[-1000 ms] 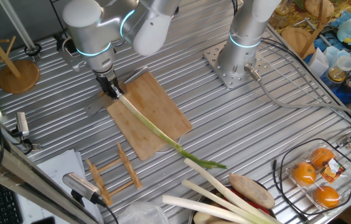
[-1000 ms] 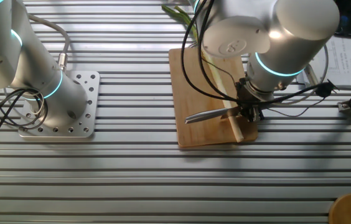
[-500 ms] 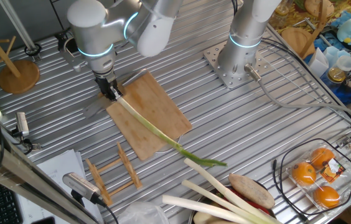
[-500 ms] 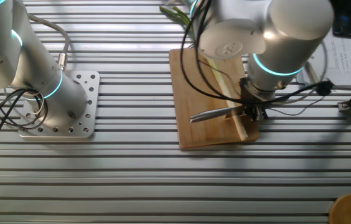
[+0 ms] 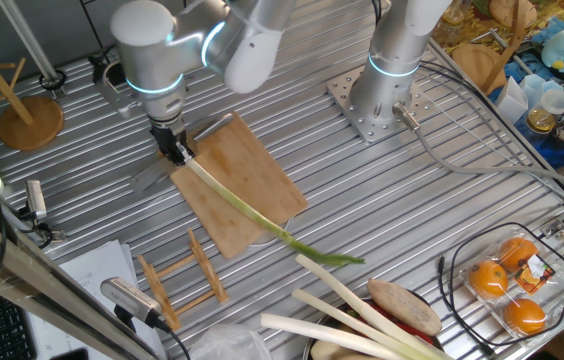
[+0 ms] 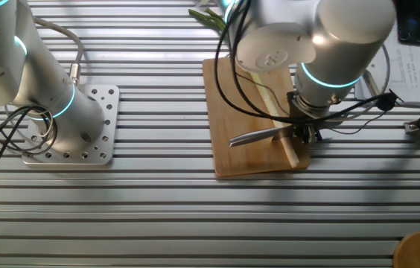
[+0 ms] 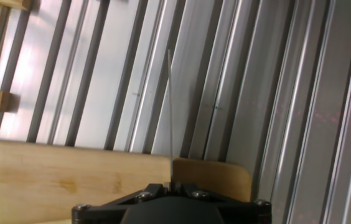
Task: Chop the scallions
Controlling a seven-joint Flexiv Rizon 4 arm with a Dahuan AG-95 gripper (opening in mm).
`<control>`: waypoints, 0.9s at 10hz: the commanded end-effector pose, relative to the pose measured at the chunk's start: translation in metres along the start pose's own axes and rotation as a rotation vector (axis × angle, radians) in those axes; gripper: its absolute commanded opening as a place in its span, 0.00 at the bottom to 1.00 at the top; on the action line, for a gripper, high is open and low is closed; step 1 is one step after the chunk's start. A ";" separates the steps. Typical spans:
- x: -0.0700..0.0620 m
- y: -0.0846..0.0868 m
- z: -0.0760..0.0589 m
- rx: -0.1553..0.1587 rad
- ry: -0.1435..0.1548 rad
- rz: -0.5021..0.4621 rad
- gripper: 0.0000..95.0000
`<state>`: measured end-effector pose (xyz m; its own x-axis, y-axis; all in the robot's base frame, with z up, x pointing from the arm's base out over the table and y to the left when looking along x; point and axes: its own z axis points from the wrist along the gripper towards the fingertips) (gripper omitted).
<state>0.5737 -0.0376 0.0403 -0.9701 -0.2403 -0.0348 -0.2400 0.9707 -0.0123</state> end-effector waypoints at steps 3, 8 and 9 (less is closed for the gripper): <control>-0.011 0.001 0.002 -0.008 0.034 0.001 0.00; -0.028 0.002 -0.002 -0.020 0.026 -0.003 0.00; -0.031 0.002 -0.003 -0.024 0.024 -0.001 0.00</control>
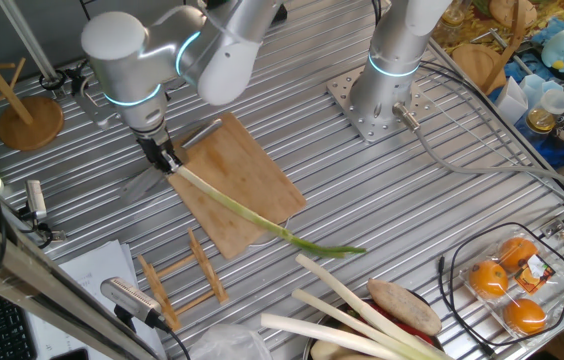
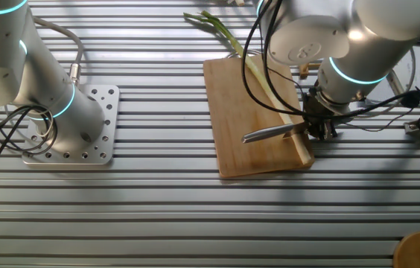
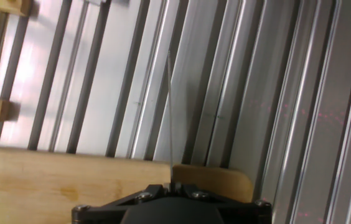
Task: Chop the scallions
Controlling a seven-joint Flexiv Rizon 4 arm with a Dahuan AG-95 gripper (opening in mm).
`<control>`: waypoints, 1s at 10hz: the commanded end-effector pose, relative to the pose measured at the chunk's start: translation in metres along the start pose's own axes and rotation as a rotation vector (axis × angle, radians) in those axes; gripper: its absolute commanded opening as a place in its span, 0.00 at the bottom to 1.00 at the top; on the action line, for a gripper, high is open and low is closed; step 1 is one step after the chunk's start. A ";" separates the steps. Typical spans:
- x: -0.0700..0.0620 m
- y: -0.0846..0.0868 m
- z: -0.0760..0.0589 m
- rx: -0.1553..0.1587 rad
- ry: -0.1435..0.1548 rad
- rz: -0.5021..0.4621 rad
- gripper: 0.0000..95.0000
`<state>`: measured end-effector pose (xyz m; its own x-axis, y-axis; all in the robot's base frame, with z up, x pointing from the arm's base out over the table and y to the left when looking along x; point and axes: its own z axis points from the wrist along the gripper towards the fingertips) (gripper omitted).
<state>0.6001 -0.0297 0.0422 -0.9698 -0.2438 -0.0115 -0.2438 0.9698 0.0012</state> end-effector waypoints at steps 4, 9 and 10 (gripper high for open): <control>-0.006 0.004 0.003 -0.009 -0.003 -0.004 0.00; 0.003 0.005 0.005 -0.007 -0.007 -0.018 0.00; 0.004 0.005 0.002 -0.002 -0.001 -0.023 0.00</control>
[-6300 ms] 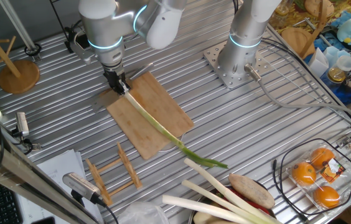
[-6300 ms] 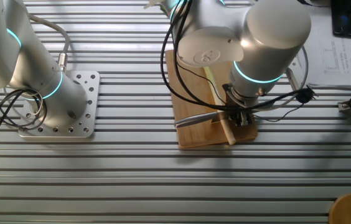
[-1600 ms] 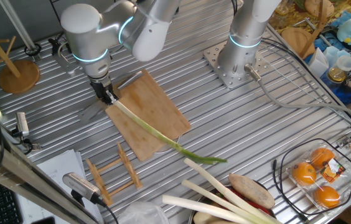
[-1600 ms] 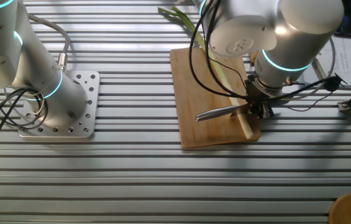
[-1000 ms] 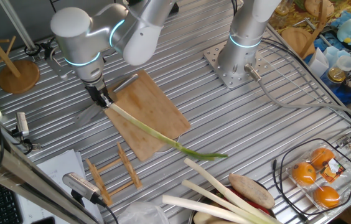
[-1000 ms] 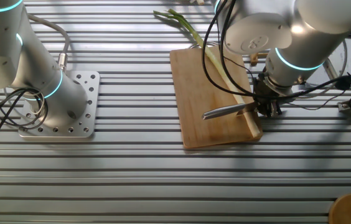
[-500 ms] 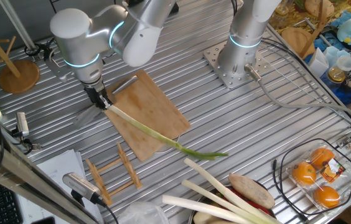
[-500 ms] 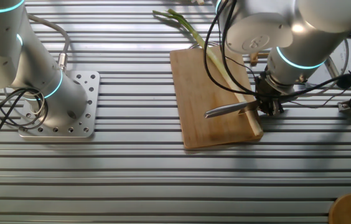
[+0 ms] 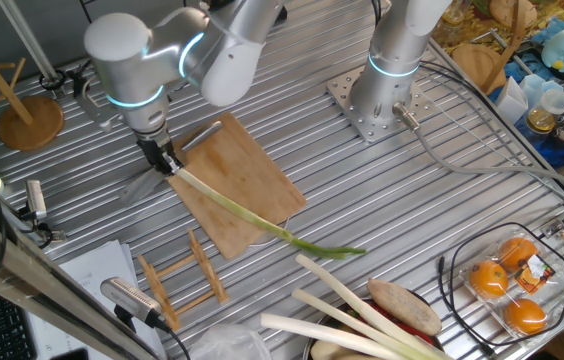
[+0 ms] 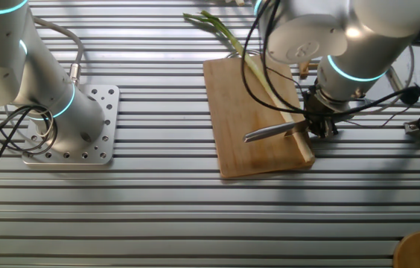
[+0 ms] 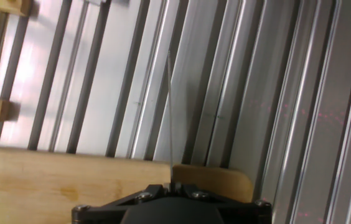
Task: Chop the scallions
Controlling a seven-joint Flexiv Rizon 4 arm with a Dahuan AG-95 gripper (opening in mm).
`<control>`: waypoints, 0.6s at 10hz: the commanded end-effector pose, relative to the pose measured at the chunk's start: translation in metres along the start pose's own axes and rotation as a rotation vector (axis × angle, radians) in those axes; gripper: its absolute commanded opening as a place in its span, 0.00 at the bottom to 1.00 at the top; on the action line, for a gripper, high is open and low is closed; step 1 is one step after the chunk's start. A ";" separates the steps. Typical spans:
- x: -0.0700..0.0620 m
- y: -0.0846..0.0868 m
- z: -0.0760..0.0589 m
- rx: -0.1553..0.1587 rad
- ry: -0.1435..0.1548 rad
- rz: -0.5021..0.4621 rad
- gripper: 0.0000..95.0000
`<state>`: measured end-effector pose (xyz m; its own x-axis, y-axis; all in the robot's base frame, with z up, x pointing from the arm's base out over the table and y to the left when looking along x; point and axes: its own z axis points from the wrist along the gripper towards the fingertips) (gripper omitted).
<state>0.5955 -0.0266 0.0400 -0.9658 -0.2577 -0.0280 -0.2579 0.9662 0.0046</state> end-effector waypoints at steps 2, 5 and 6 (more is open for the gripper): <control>0.007 0.001 0.003 0.000 0.017 -0.009 0.00; 0.021 0.001 0.005 -0.002 0.024 -0.014 0.00; 0.023 0.001 0.005 0.000 0.033 -0.014 0.00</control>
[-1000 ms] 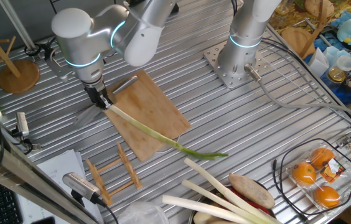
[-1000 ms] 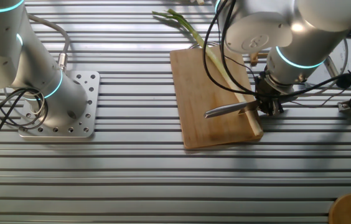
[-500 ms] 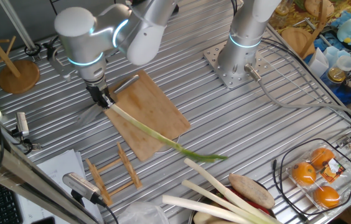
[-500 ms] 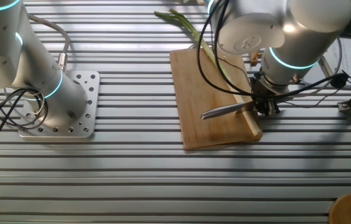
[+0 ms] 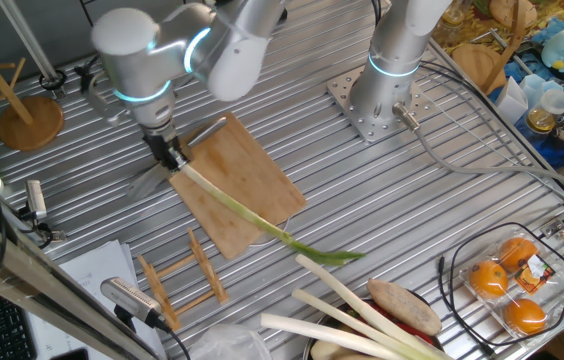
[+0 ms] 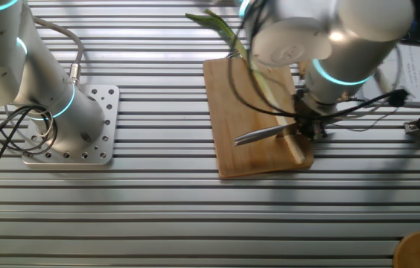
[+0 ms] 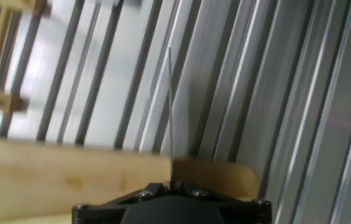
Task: Chop the scallions
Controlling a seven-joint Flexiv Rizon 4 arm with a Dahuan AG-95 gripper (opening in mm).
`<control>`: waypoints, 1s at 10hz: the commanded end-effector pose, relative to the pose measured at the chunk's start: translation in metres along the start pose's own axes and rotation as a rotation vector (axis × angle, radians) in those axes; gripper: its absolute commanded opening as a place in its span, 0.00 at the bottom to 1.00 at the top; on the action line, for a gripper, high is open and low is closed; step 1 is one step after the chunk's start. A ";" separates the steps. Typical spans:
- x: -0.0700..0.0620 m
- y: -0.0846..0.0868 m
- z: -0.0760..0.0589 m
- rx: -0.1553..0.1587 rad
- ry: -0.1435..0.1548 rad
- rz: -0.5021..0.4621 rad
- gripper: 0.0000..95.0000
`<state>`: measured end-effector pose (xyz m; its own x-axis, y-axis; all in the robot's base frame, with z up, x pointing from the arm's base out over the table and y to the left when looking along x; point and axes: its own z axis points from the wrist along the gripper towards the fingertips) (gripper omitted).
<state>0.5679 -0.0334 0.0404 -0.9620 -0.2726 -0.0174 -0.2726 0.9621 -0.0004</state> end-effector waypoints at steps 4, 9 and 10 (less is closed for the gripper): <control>0.003 0.000 0.015 0.002 0.017 -0.006 0.00; 0.007 0.000 0.014 -0.006 0.022 0.001 0.00; 0.009 -0.001 0.012 -0.006 0.025 0.000 0.00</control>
<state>0.5599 -0.0363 0.0390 -0.9623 -0.2719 0.0071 -0.2719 0.9623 0.0049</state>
